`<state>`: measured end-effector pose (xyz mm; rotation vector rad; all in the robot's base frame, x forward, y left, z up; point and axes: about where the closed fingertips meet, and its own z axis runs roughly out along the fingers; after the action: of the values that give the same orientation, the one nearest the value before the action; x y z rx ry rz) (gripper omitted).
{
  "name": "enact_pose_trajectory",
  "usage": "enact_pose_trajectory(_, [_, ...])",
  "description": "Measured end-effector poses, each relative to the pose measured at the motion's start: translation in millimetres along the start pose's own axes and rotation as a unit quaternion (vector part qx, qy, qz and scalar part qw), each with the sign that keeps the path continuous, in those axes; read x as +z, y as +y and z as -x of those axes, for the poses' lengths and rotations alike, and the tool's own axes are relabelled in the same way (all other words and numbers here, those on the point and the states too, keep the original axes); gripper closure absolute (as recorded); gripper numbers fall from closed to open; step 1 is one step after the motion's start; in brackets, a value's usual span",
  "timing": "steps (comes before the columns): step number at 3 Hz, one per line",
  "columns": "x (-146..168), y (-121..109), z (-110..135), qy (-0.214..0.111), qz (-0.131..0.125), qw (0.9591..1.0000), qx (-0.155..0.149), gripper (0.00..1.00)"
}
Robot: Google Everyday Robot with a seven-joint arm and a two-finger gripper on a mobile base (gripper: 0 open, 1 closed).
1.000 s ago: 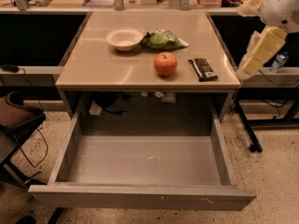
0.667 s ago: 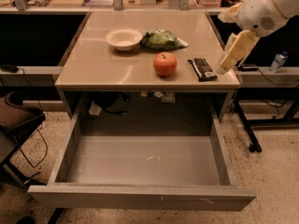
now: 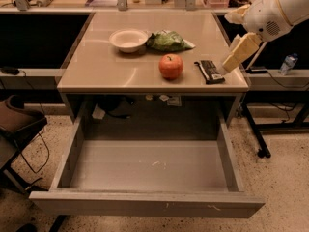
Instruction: Place apple into top drawer
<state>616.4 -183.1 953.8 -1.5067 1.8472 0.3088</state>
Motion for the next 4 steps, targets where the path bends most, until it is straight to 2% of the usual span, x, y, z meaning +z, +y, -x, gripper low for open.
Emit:
enact_pose_trajectory(1, [16, -31, 25, -0.103, -0.039, 0.9938, 0.017, 0.00])
enact_pose_trajectory(2, [28, -73, 45, -0.157, -0.086, 0.9836, 0.025, 0.00])
enact_pose_trajectory(3, [27, -79, 46, -0.160, -0.094, 0.9823, 0.027, 0.00])
enact_pose_trajectory(4, [39, -65, 48, -0.171, -0.065, 0.9825, 0.034, 0.00])
